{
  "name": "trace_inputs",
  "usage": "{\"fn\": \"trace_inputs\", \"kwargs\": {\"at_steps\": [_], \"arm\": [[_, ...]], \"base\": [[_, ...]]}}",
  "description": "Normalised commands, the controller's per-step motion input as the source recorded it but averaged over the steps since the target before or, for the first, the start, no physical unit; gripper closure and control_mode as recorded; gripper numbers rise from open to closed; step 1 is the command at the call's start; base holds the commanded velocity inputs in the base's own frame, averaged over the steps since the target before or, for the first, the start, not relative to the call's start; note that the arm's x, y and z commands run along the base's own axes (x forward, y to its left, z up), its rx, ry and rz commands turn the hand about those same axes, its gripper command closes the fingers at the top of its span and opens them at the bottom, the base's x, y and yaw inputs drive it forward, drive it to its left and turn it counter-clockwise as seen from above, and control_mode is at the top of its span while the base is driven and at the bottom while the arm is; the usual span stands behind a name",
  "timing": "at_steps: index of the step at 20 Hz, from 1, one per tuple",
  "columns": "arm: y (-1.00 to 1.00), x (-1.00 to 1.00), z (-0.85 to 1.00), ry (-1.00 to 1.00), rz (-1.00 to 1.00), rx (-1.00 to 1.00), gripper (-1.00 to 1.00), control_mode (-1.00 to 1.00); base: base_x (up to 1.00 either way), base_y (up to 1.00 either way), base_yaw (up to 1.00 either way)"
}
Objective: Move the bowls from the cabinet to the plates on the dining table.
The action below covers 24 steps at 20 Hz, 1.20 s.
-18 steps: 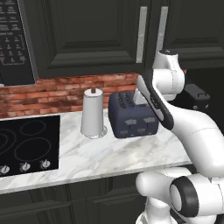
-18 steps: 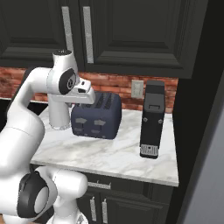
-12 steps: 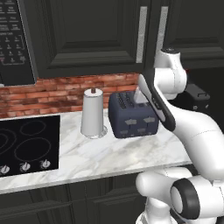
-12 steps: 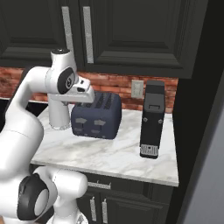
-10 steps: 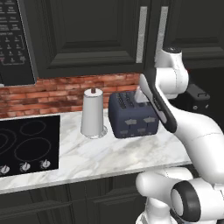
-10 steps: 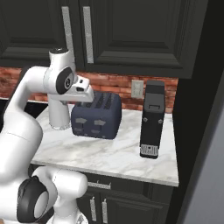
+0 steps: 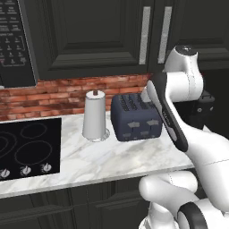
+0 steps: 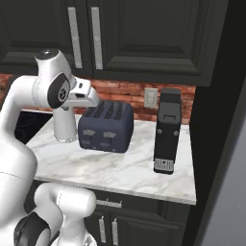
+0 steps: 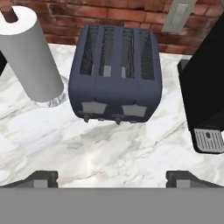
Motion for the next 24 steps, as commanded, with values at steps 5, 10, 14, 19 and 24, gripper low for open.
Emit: {"fn": "trace_inputs", "kwargs": {"at_steps": [5, 10, 14, 19, 24], "arm": [[-0.04, -0.14, 0.40, -0.20, 0.00, -0.05, -1.00, -1.00], [-0.10, -0.05, 0.36, -0.17, 0.00, -0.02, -1.00, -1.00], [-0.15, 0.00, 0.31, -0.15, 0.00, 0.00, -1.00, -1.00], [-0.18, 0.00, 0.29, -0.11, 0.00, 0.00, -1.00, -1.00], [-0.24, 0.02, 0.36, -0.08, 0.00, 0.00, -1.00, -1.00]], "base": [[0.00, 0.00, 0.00], [0.00, 0.00, 0.00], [0.00, 0.00, 0.00], [0.00, 0.00, 0.00], [0.00, 0.00, 0.00]]}}
